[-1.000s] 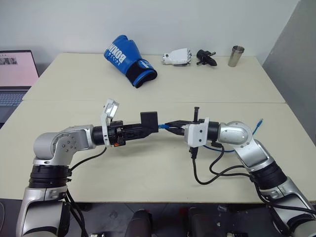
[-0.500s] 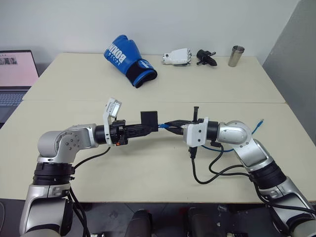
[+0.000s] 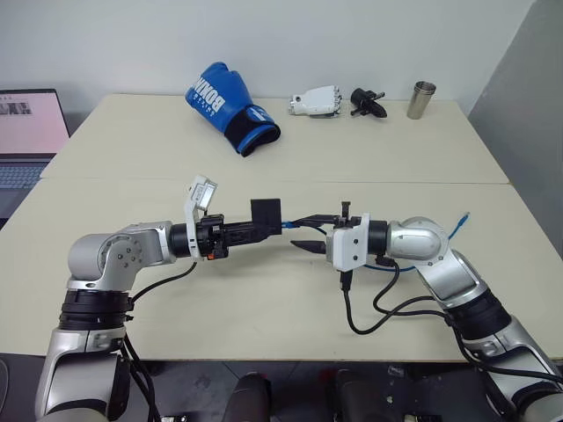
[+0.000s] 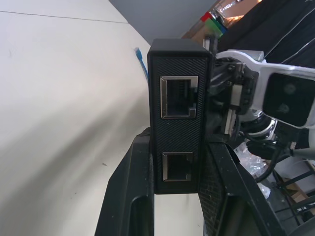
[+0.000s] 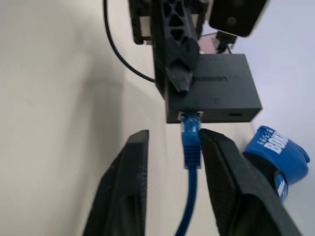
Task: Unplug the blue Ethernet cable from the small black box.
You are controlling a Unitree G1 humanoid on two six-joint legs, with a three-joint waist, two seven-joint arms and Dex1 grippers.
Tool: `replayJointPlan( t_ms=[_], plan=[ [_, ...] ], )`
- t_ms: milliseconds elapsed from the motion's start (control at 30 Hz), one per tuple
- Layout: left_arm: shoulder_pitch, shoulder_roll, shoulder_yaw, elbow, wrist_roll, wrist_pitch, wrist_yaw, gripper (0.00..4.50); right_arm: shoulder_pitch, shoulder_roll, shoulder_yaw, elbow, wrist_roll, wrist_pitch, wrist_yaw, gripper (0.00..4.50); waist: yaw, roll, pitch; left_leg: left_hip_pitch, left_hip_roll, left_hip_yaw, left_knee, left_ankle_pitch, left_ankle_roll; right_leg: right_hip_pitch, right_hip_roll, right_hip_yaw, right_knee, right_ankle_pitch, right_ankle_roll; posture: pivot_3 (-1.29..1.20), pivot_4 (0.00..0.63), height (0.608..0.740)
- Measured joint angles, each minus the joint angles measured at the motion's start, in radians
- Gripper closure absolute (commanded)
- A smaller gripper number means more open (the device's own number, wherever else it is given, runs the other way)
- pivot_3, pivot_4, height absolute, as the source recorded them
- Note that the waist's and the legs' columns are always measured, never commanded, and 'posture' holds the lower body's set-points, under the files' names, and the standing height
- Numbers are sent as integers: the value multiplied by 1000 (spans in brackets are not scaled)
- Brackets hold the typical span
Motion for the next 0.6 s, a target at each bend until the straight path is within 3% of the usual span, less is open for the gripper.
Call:
replayJointPlan(
  t_ms=[200,400,600],
  plan=[
    [-9,29,-59,-25,56,-65,-60,3707,69,-95,-60,-184,174,240,85,2263,2,0,0,0,0,0,0,0,0,1,-1,0,0,0,0,0,150,740],
    [-23,70,-141,-42,145,-199,-182,3707,33,-50,-209,-279,521,785,14,2263,-2,0,0,1,0,0,-1,0,0,1,0,0,0,0,0,0,150,740],
    [-78,79,-158,-43,170,-239,-243,3707,19,2,-221,-291,693,1063,-30,2263,0,0,0,-1,-1,0,-1,0,0,0,0,0,-1,0,0,0,150,740]
  ],
)
